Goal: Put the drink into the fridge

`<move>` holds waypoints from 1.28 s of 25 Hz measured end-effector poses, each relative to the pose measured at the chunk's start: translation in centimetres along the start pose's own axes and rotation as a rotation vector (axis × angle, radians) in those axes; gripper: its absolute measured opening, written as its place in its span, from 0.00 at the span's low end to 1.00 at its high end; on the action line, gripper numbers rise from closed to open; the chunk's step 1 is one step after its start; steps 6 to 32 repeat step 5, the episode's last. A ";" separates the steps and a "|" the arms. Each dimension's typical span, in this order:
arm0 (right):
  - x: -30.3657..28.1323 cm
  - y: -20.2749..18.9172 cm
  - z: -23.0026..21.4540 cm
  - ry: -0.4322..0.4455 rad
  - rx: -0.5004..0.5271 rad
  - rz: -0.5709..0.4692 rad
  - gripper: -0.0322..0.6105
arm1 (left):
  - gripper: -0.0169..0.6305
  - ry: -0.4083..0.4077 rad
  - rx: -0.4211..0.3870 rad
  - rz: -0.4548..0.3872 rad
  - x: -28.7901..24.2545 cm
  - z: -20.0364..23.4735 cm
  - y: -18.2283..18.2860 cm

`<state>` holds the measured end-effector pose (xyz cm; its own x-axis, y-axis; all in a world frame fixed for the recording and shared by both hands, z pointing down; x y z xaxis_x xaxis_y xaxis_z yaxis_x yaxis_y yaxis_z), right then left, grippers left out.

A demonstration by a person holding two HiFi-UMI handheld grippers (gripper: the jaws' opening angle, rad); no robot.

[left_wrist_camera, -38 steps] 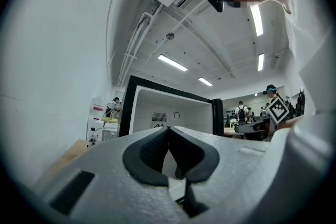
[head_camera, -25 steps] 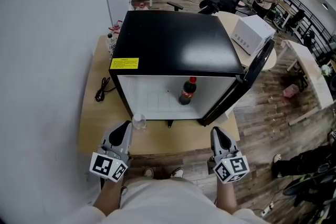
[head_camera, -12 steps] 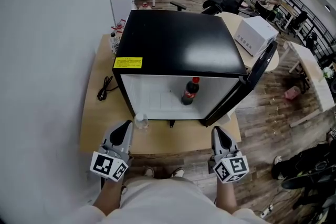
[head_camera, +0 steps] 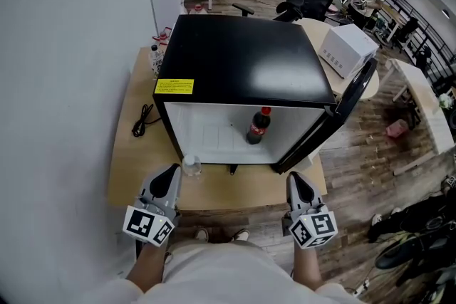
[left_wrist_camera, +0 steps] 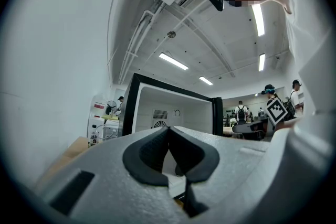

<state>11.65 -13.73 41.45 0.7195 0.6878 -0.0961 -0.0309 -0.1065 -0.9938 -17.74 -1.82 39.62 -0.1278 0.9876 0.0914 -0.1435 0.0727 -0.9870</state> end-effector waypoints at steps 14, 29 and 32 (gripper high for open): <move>0.0 -0.2 -0.3 -0.001 -0.001 0.005 0.05 | 0.05 0.000 0.003 0.003 -0.2 -0.2 -0.2; 0.0 -0.2 -0.3 -0.001 -0.001 0.005 0.05 | 0.05 0.000 0.003 0.003 -0.2 -0.2 -0.2; 0.0 -0.2 -0.3 -0.001 -0.001 0.005 0.05 | 0.05 0.000 0.003 0.003 -0.2 -0.2 -0.2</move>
Point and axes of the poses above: the fingertips, and each gripper's own axes: x backward along the fingers, z to its left, y out of its top, the point moved 3 cm from there along x, backward along the fingers, and after that the axes turned 3 degrees about x, right-handed, at the moved point
